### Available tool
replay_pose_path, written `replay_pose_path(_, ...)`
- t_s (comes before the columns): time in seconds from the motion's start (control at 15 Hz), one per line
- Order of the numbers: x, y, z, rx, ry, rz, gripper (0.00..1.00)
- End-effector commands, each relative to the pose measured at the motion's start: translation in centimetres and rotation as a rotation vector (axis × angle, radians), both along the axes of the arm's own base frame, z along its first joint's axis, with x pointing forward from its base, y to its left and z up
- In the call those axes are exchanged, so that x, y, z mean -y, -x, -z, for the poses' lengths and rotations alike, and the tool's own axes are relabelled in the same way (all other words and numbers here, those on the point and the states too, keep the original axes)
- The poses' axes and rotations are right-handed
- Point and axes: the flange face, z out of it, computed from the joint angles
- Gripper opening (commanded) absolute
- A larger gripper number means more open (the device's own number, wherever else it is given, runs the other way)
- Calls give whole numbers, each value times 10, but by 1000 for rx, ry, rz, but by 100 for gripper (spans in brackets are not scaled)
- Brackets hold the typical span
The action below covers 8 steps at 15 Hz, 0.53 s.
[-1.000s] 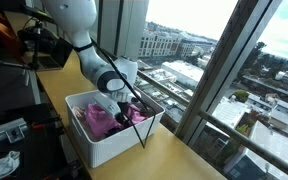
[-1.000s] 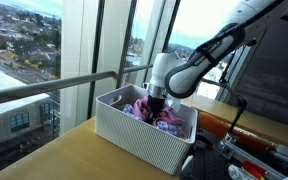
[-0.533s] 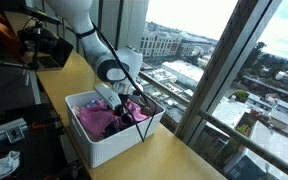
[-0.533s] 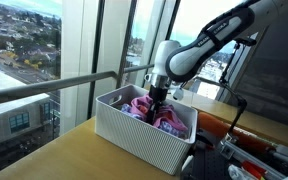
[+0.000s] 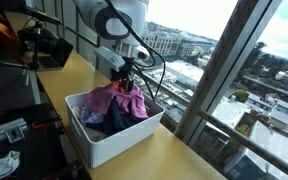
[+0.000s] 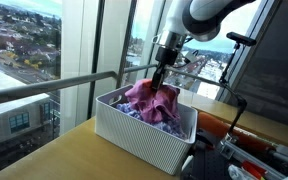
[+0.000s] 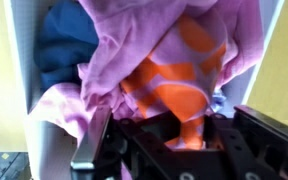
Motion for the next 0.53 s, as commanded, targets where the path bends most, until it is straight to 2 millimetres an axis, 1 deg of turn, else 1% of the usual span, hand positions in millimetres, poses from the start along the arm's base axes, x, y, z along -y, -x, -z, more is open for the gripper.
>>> replay_pose_path(0.0,-21,14,-93,75,-16,-22,0)
replay_pose_path(0.13,-42,21,-142,133,-6,-50,0)
replay_pose_path(0.27,-68,29,-191,187,-15,-86,0)
replay_pose_path(0.4,-102,41,-235,232,-33,-135,0)
replay_pose_path(0.47,-127,46,-250,252,-43,-166,0)
